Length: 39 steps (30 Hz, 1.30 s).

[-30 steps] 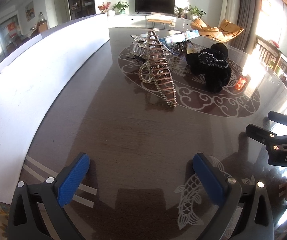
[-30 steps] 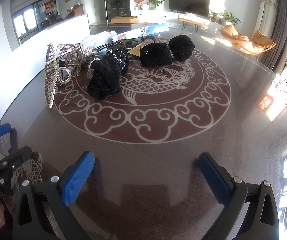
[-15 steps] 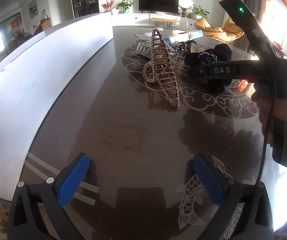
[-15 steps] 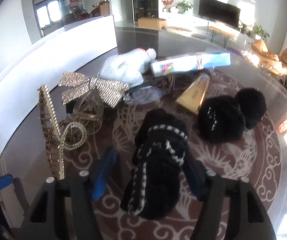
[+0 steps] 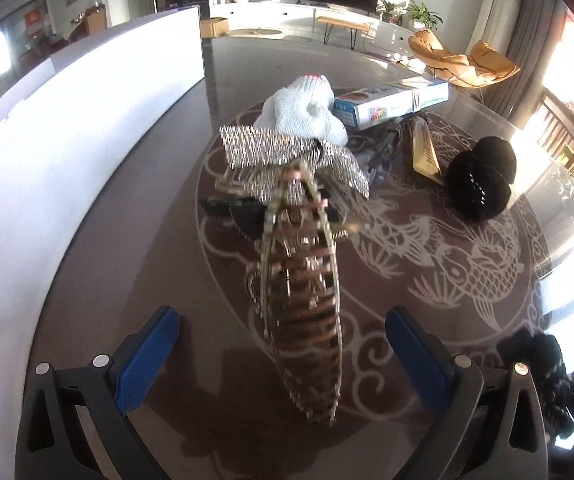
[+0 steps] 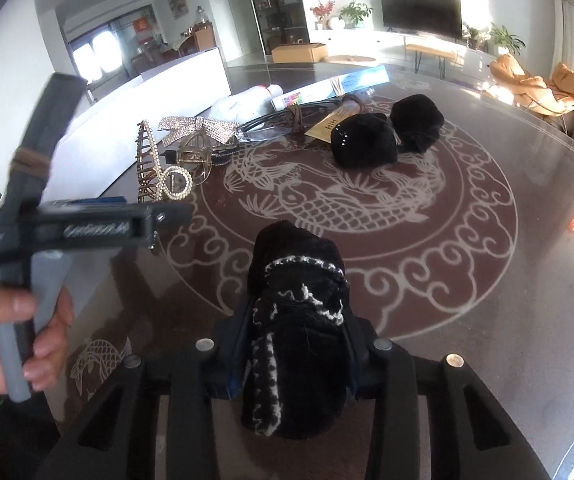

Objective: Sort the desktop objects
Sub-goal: 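Grasp the beaded tiara with left tool while right tool grasps black fluffy item, then carry tiara and black fluffy item into the bin and release them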

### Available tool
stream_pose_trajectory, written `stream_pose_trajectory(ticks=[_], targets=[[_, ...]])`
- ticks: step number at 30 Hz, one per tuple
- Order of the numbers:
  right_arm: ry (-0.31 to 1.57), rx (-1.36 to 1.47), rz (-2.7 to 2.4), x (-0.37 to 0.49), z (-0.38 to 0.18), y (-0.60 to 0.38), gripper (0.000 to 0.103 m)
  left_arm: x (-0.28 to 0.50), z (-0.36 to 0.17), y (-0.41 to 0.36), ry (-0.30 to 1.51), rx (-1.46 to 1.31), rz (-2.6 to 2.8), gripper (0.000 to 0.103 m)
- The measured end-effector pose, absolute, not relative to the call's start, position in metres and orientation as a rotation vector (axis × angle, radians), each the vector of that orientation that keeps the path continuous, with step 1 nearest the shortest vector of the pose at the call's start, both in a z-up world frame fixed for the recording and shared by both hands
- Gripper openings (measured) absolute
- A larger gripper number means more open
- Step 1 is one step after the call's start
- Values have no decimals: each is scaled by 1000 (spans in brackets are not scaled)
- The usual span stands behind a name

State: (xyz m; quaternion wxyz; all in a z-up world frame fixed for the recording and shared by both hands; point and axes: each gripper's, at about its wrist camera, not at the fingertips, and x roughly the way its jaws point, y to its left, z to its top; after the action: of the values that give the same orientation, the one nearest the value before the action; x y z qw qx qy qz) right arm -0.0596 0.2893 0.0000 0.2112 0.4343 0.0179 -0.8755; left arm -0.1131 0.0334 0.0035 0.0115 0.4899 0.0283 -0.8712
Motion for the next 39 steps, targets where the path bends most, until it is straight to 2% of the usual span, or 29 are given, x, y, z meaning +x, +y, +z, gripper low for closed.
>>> stream_pose_trajectory(ticks=[1,2,7,14,19,23,30,33,36,39], targets=[[42,1208,-2430,-60,1,293,38,-113,8,34,42,1493,-2733,59],[30,1209,-2428,-60,3,296,38,-112,11,33,19,1488,-2756,38],[11,1160,-2420,-46,24,311,38,-70,28,-1,129,1446,-2833,37],[127,1158,-2296,-37,32,272,38,-5,68,-54,372,1373,-2875,32],[208,1037,-2253,-47,69,207,38,5,94,-87,384,1311,-2890,30],[196,941,-2245,-48,105,176,38,23,97,-104,410,1303,-2908,29],[232,901,-2212,-41,132,149,38,42,122,-127,576,1246,-2945,29],[268,877,-2198,-49,147,129,38,43,152,-160,637,1159,-2942,29],[266,831,-2170,-62,167,94,38,42,176,-204,605,1066,-2886,29],[277,812,-2127,-77,179,40,38,29,176,-251,591,1059,-2785,29]])
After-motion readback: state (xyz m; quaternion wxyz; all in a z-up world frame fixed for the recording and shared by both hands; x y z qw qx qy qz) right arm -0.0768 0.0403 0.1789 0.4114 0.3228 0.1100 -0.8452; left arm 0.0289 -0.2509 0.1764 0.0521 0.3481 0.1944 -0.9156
